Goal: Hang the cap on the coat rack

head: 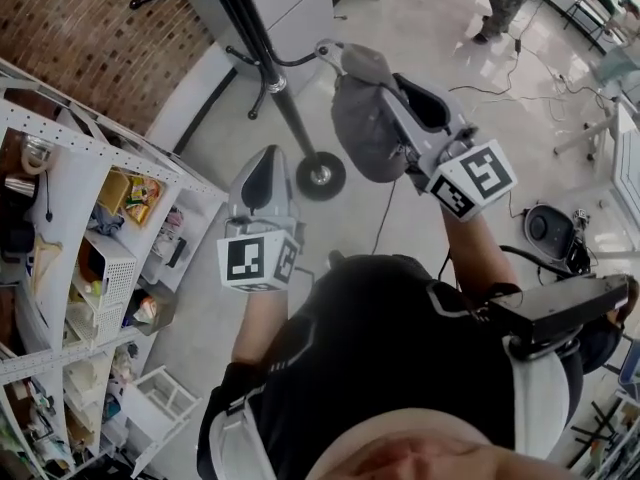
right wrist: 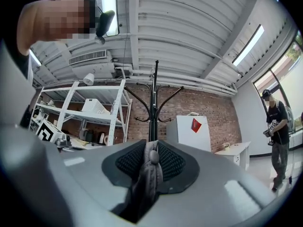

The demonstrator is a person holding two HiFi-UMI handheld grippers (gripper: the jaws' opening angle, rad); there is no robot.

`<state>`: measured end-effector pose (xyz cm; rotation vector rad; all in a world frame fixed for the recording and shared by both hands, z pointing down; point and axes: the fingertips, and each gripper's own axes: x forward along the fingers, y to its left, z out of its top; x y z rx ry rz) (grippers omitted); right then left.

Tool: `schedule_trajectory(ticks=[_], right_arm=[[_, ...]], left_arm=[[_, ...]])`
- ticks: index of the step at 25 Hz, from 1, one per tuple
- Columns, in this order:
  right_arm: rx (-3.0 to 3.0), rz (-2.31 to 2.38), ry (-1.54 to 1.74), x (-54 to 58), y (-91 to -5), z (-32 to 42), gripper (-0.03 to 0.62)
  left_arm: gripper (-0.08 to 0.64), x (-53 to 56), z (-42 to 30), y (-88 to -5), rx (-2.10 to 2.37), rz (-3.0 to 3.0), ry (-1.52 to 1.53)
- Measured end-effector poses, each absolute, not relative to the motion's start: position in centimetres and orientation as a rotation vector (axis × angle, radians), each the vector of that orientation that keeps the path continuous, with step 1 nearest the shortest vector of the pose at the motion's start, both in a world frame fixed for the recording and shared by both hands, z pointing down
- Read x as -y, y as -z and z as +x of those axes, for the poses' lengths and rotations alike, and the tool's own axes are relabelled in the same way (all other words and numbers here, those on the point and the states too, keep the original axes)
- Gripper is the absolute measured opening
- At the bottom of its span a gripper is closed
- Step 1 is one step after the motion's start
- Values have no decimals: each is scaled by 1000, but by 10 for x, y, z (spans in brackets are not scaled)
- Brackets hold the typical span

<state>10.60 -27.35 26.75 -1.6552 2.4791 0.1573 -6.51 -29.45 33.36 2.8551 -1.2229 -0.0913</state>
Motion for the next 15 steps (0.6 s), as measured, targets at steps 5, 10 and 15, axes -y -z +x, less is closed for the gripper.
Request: schedule_trajectory(ticks=[5,10,15], right_arm=[[-2478,-1691,-159,294,-268,110,87],[-2502,-1640,-128,314,-272,122,87],[-2572,-1555,-77,341,-284,134,87]], left_arm=[[17,317,-68,-335,1213,2852,96],[18,332,-58,-334,1260,2837,85],[18,346,-40,-333,1345,2793,77]])
